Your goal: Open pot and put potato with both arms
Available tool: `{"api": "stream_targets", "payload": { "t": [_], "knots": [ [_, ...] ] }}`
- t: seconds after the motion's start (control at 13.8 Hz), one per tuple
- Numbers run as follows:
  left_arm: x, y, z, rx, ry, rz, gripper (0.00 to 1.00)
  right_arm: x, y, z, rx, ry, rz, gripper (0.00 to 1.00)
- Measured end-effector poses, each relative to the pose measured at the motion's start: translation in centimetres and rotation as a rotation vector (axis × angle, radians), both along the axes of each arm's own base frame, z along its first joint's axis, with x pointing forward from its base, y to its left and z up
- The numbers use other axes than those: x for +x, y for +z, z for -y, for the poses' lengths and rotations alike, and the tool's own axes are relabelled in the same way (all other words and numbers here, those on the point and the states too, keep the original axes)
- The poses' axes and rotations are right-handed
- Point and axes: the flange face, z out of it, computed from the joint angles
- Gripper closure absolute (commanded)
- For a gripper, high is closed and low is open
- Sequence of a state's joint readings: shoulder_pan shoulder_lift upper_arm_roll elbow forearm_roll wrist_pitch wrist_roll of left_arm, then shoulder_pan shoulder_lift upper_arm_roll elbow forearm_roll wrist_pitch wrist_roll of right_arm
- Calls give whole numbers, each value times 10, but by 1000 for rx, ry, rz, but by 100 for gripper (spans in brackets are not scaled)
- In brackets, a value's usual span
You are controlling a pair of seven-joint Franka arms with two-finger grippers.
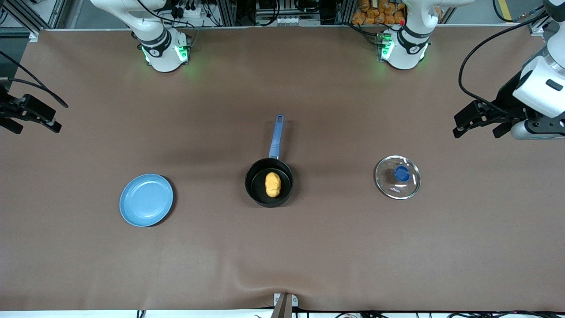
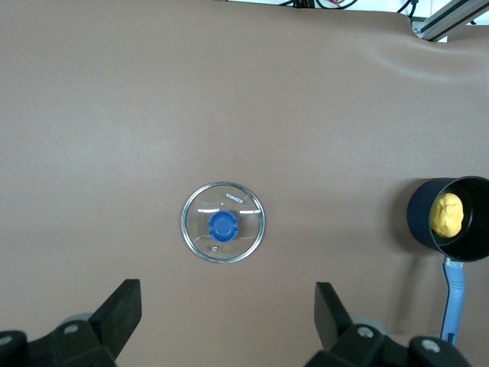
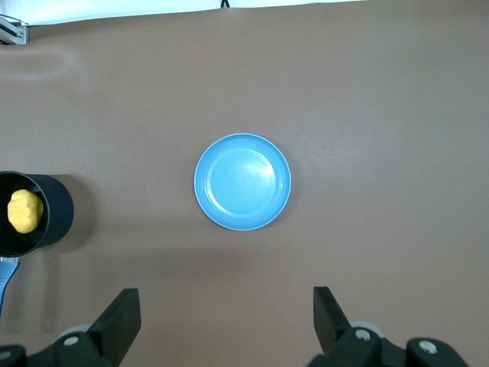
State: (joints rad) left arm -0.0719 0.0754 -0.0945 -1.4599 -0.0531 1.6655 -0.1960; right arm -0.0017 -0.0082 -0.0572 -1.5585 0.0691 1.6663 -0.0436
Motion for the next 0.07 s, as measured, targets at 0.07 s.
{"api": "stream_targets", "payload": {
  "t": [0.07],
  "knots": [
    [0, 0, 0, 0, 0, 0, 0, 0, 0, 1, -12, 0, -1, 0]
  ]
}}
